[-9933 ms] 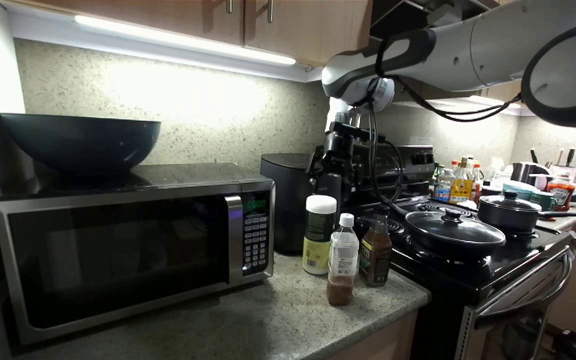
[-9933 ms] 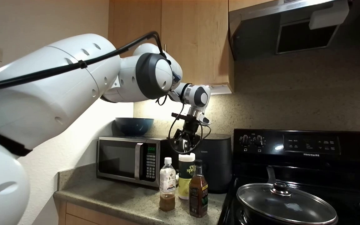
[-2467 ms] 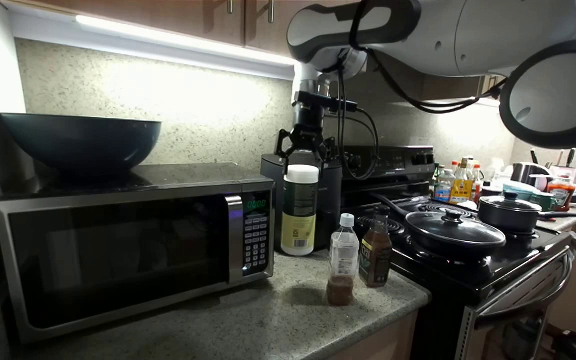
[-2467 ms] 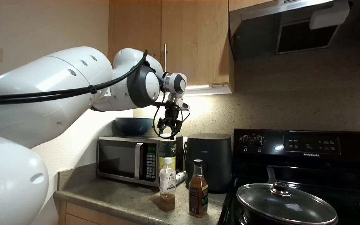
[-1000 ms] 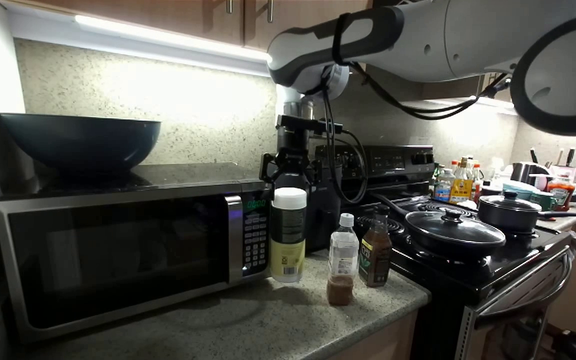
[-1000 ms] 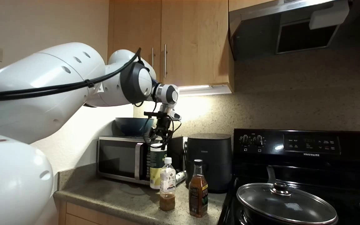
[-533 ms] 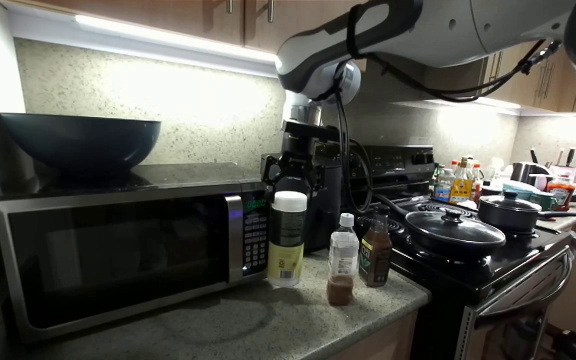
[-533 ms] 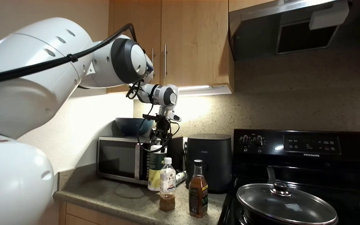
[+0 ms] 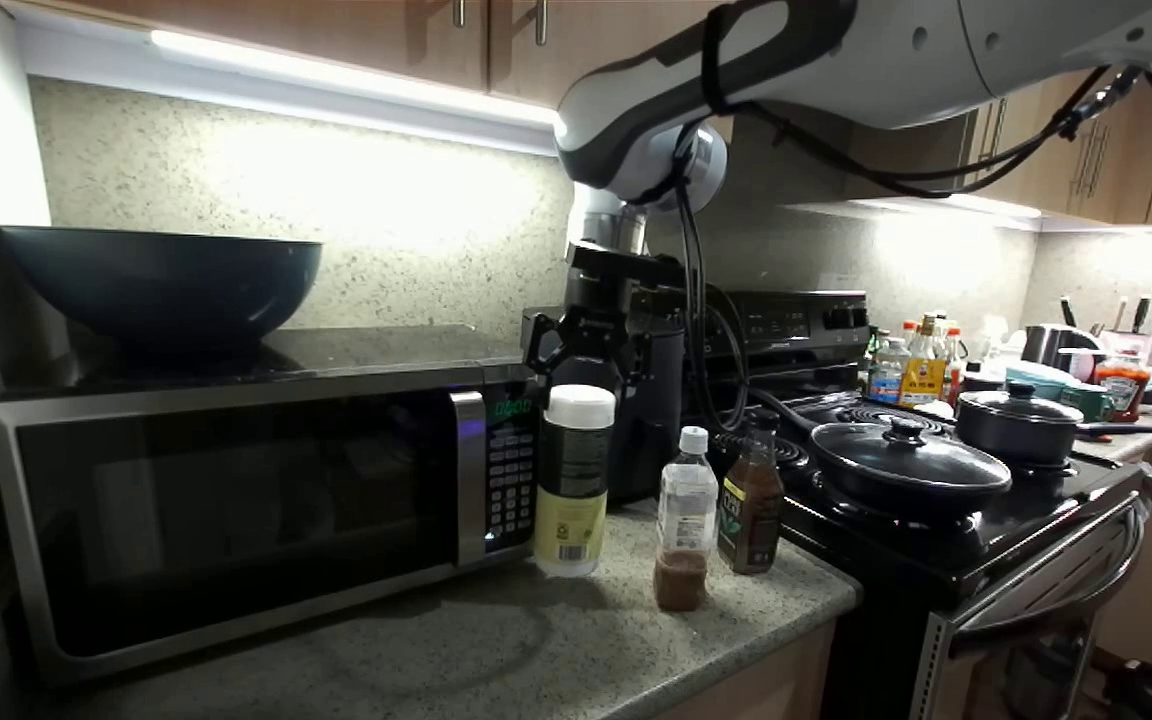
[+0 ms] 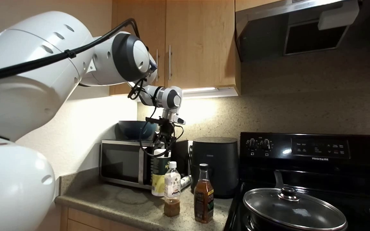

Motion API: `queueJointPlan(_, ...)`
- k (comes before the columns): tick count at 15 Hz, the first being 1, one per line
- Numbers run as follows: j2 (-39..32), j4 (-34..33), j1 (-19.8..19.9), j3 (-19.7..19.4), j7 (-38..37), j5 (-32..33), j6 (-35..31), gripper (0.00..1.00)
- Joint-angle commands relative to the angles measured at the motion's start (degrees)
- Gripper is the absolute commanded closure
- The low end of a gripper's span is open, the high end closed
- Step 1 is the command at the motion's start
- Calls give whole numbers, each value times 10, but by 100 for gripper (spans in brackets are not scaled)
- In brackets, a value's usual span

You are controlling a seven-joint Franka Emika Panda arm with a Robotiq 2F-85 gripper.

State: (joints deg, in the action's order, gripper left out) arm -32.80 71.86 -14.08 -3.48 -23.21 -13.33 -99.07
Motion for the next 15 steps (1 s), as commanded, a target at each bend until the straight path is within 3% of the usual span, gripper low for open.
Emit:
queueJointPlan(1,57,98,20,37,20,-3,-40,32)
queueJointPlan(9,163,309,37,67,18,-41,-234,32)
queueJointPlan(14,209,379,40,73,12,-40,-276,32)
queueJointPlan(15,171,334,36,72,-1,-22,-254,7)
